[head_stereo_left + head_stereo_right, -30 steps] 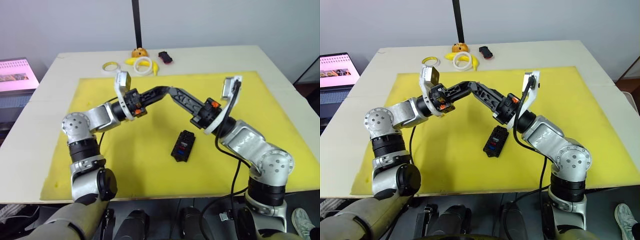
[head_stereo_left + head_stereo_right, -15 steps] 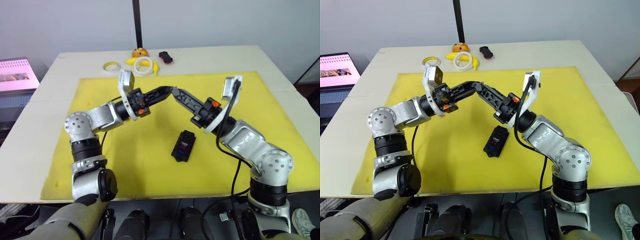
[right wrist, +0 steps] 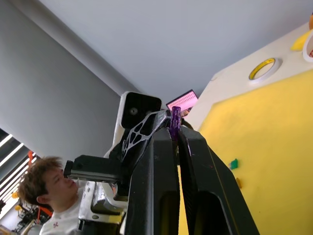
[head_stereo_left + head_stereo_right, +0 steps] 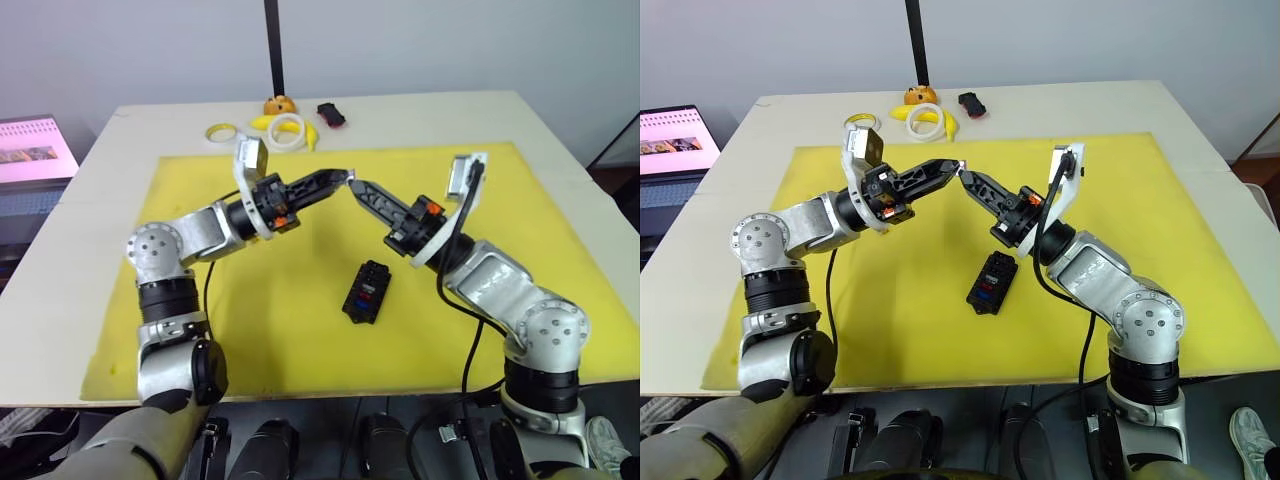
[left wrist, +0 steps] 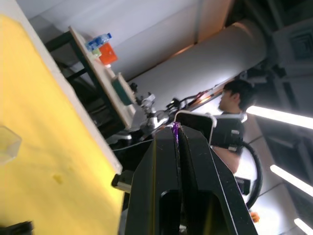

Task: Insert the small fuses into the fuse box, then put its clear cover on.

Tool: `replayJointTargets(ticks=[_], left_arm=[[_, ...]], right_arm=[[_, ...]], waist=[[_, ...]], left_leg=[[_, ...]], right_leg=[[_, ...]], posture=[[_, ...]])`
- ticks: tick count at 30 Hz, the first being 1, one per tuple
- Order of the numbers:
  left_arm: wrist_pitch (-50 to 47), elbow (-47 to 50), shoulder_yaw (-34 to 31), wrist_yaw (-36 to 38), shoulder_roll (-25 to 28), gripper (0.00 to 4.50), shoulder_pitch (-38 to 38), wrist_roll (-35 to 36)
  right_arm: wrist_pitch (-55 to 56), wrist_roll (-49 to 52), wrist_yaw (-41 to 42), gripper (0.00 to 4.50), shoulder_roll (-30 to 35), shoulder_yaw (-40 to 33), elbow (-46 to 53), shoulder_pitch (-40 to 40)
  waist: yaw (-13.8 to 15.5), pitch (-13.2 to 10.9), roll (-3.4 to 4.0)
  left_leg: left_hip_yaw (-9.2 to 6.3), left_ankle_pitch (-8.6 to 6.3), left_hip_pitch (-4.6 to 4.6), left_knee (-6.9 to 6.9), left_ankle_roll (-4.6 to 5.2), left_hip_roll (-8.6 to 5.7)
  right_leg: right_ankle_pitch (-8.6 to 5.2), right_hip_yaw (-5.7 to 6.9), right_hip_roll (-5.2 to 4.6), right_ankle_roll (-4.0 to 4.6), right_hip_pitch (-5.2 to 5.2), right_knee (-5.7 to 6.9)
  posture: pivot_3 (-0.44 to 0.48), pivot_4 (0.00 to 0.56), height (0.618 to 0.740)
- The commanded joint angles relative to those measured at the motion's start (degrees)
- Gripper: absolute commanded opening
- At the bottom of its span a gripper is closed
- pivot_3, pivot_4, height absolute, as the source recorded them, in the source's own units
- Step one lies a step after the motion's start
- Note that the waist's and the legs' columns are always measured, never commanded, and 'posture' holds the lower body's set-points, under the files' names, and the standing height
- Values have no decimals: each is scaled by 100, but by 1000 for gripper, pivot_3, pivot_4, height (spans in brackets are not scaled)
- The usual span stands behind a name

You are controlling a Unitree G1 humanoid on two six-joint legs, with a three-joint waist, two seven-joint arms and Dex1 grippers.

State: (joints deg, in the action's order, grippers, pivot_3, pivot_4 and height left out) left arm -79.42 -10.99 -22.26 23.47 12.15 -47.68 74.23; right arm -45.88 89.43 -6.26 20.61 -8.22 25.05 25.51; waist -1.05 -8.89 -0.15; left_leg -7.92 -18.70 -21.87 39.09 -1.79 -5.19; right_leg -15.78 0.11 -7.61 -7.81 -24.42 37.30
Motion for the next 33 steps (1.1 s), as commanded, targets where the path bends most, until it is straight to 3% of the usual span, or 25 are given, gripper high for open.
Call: replayJointTargets(ticks=[1, 5, 7, 10, 13, 19, 33], left_arm=[[541, 717, 1195, 1420, 1019, 1460, 156, -992], [2405, 1489, 2877, 3619, 2271, 3410, 403, -2608], [3275, 1534, 3363, 4253, 2571, 4426, 481, -3283], [4784, 1342, 3855, 4687, 2655, 4472, 624, -4347], [5688, 1230, 4058, 4897, 2529, 4472, 720, -4927], [6461, 1125, 4189, 4743, 2074, 4472, 797, -5562], [6762, 911, 4251, 4737, 1807, 4472, 829, -6163]], right_arm=[[-277, 339, 354, 0, 839, -330, 477, -14], [-848, 290, 874, 0, 2169, -397, 600, -133], [-1038, 191, 1138, 0, 2660, -398, 629, -104], [-1373, -1015, 1728, 0, 3681, 34, 894, -22], [-1309, -2113, 2142, 0, 4131, 586, 1012, 50], [-1093, -3483, 2698, 0, 4110, 1379, 1280, 134], [-1107, -4973, 3338, 0, 3628, 1923, 1227, 277]], waist=[[2, 0, 2], [26, -1, 4], [42, -2, 6], [54, -4, 9], [45, -9, 0], [44, -10, -1], [46, -10, -1]], left_leg=[[1, 0, 0, -1, 0, -1], [5, 0, -2, -10, 0, -7], [8, 0, 2, -11, 1, -1], [12, -1, 2, -8, 3, 0], [13, -4, -1, -6, 8, -3], [12, -5, -15, 3, 11, 5], [8, -5, -18, 7, 11, 2]], right_leg=[[0, 0, 0, 0, 0, 0], [0, 0, 4, 0, 0, -14], [0, 0, 2, 1, 8, -21], [0, 0, 1, 1, 13, -24], [0, 2, 4, 0, 12, -26], [0, 3, -1, -1, 1, -23], [0, 6, -1, -1, -1, -20]], posture=[[0, 150, 740], [0, 150, 740], [0, 150, 740], [0, 150, 740], [0, 150, 740], [0, 150, 740], [0, 150, 740]])
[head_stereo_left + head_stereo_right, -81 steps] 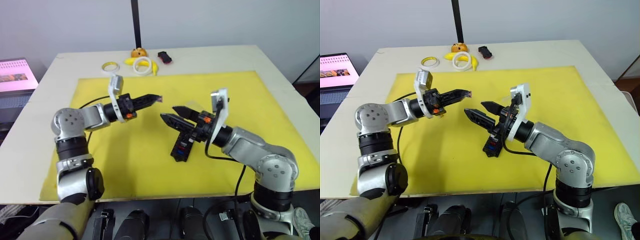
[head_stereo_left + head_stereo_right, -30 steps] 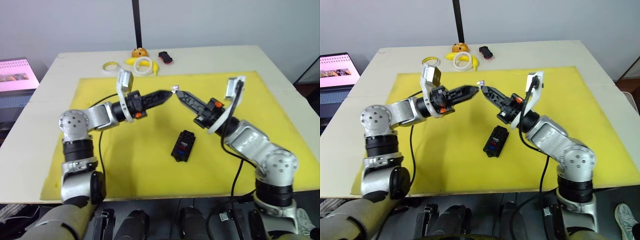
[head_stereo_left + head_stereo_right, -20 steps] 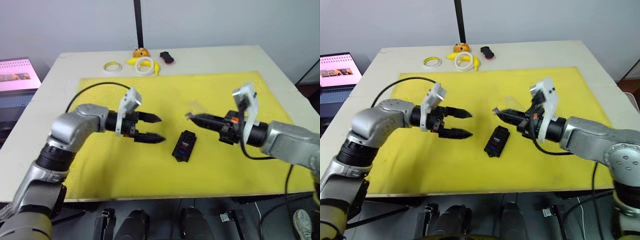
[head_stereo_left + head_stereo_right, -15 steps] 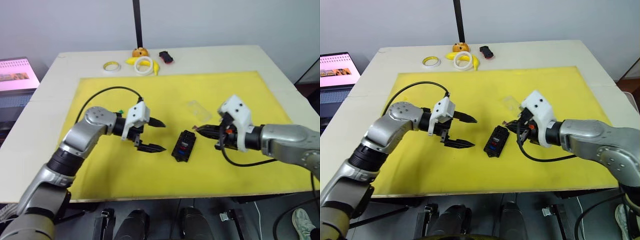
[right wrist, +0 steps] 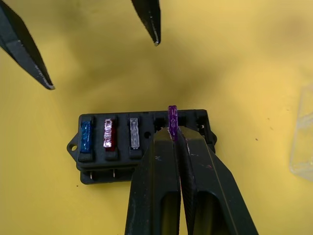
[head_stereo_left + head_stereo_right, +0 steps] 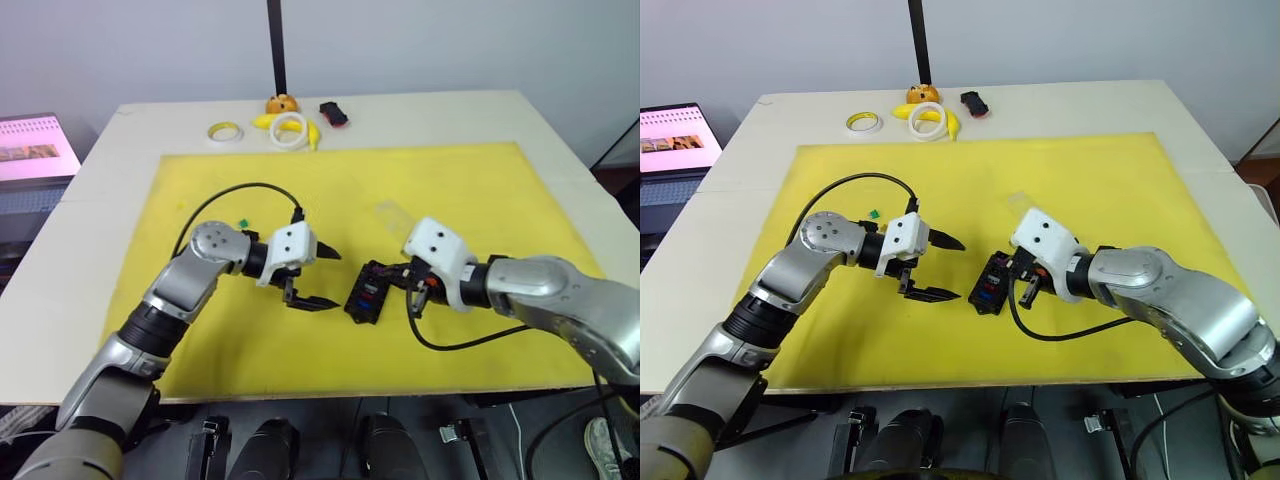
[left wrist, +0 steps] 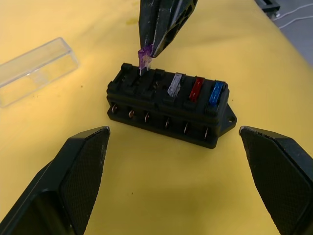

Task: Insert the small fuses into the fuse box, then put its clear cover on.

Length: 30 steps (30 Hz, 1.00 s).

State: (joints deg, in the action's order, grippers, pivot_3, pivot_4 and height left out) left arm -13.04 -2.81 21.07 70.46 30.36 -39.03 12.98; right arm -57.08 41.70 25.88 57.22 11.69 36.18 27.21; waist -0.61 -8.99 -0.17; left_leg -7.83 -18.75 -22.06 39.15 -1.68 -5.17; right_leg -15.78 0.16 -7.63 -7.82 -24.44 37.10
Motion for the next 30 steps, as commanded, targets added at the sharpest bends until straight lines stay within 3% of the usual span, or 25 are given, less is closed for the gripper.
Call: replayJointTargets(ticks=[1, 30], left_arm=[[134, 88, -80, 42, -27, 4472, -35, -51], [233, 8, -63, -101, -399, 4472, -95, -311]], right_arm=[[4, -251, 165, 0, -53, -64, 115, 109], [-364, -1274, 1170, 0, -234, 266, -32, 464]], waist=[[1, 0, 0], [-1, 0, 0]], left_leg=[[0, 0, 0, 0, 0, 0], [-1, 0, 0, 2, 0, -1]], right_leg=[[0, 0, 0, 0, 0, 0], [0, 1, 0, 0, 0, 4]], posture=[[0, 150, 740], [0, 150, 740]])
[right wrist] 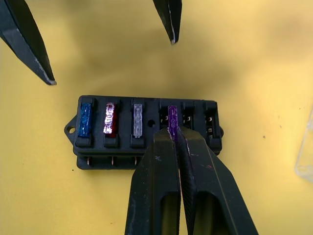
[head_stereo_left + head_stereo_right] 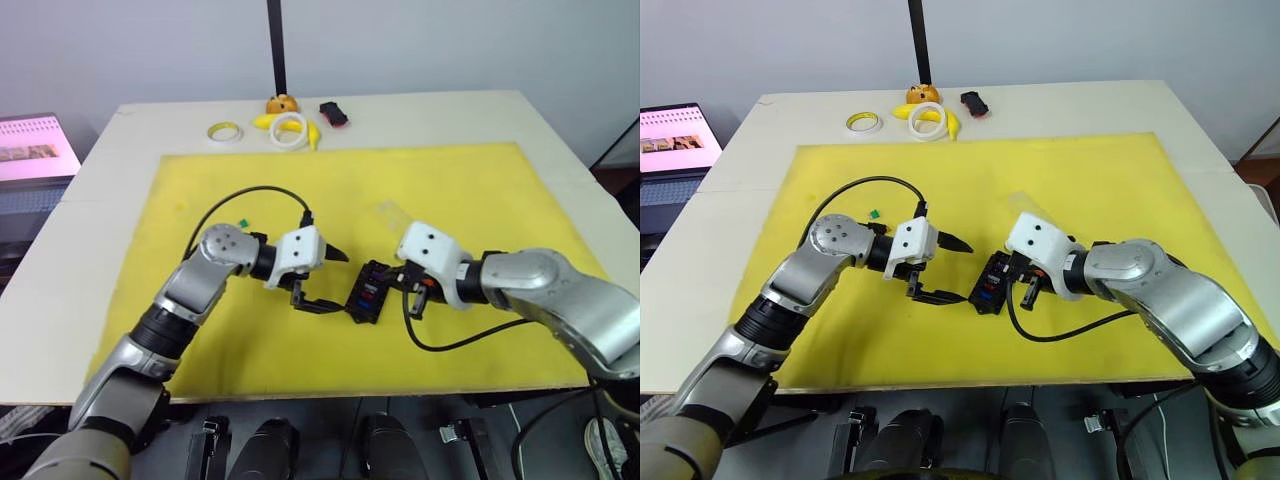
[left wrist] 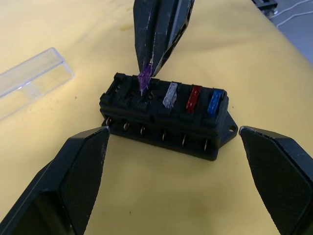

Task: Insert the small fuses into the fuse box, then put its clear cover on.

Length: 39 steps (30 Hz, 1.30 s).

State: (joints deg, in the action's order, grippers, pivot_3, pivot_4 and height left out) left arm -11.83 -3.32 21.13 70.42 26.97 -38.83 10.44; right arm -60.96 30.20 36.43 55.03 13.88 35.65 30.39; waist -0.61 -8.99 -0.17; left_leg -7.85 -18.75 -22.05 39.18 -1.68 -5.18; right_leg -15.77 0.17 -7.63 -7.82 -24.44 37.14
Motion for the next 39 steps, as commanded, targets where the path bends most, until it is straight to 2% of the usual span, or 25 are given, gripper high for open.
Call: replayJointTargets(ticks=[1, 8, 13, 39], left_arm=[[110, 51, -72, -110, -77, 4472, -118, -67], [108, 97, -79, -91, -85, 4472, -75, -113], [86, 116, -90, -100, -98, 4472, -77, -105], [-116, 386, -121, 0, 17, 4472, 18, -5]], right_arm=[[27, -152, 138, 0, -28, 72, 6, 159], [-108, -121, 245, 0, -138, 16, 29, 219], [-60, -392, 322, 0, 10, 158, -33, 240], [-756, -261, 548, 0, -235, -4, -197, 694]], waist=[[0, 0, 0], [-3, 0, 0], [1, 0, 0], [-4, 0, 0]], left_leg=[[0, 0, 0, 0, 0, 0], [0, 0, 0, 1, 0, 0], [0, 0, 0, 1, 0, -1], [-1, 0, 0, 3, 0, 0]], right_leg=[[0, 0, 0, 0, 0, 0], [0, 0, 0, 0, 0, 1], [0, 0, -1, 0, 0, 2], [0, 0, -1, 0, -1, 5]], posture=[[0, 150, 740], [0, 150, 740], [0, 150, 740], [0, 150, 740]])
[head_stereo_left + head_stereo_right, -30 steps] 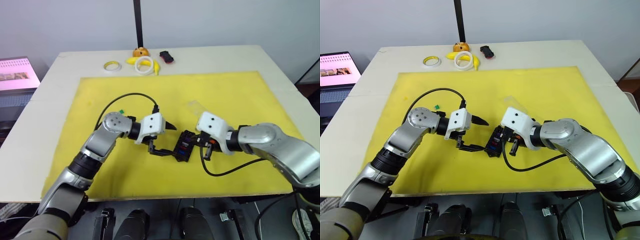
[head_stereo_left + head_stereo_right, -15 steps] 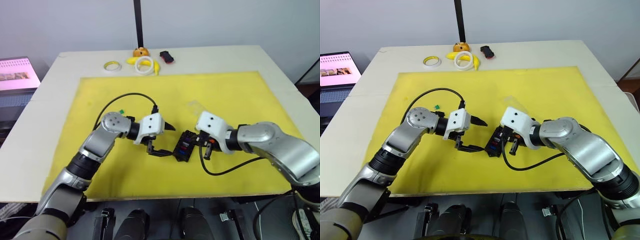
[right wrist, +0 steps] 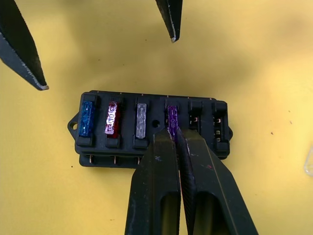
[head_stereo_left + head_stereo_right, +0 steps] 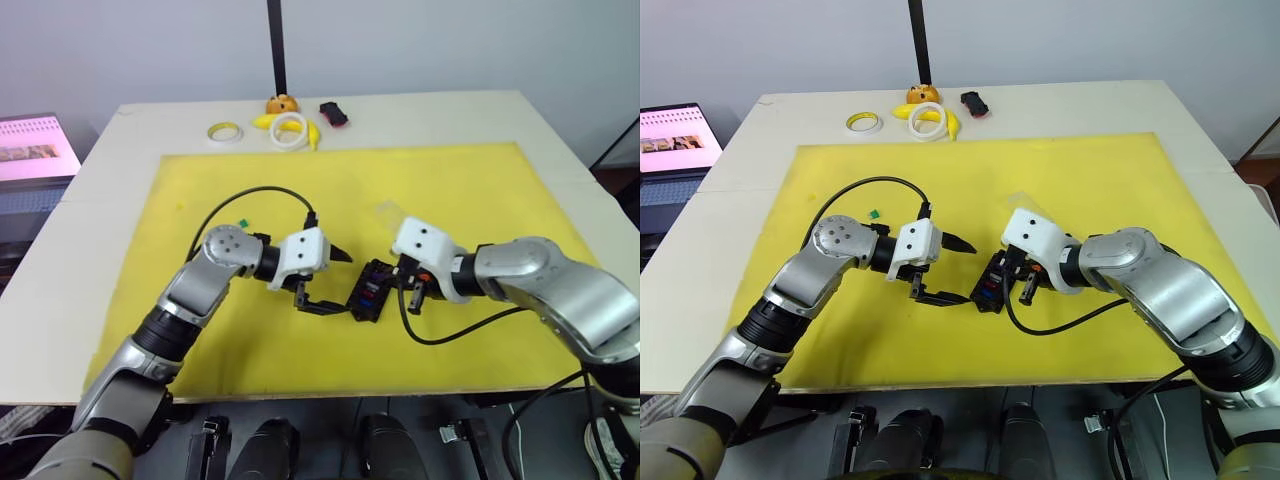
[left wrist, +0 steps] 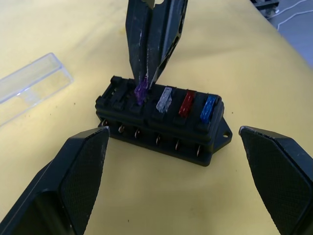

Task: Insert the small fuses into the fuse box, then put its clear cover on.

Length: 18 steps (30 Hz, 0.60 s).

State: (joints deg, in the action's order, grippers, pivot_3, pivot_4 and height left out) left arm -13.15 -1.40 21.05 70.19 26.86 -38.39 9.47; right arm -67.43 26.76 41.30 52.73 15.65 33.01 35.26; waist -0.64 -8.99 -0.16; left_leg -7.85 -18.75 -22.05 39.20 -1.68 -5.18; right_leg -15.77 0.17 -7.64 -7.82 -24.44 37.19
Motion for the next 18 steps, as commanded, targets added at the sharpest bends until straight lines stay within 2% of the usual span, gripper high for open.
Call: replayJointTargets(ticks=[1, 18], left_arm=[[21, 186, -117, 27, 27, 4472, -34, 92], [225, 136, -79, 62, 3, 4472, -56, 24]], right_arm=[[-154, 103, 80, 0, -7, -197, 63, 248], [-283, 53, 173, 0, 72, 31, -49, 409]], waist=[[-2, 0, 0], [0, 0, 0]], left_leg=[[0, 0, 0, 0, 0, 0], [0, 0, 0, 0, 0, 0]], right_leg=[[0, 0, 0, 0, 0, 0], [0, 0, -1, 0, -1, 0]], posture=[[0, 150, 740], [0, 150, 740]])
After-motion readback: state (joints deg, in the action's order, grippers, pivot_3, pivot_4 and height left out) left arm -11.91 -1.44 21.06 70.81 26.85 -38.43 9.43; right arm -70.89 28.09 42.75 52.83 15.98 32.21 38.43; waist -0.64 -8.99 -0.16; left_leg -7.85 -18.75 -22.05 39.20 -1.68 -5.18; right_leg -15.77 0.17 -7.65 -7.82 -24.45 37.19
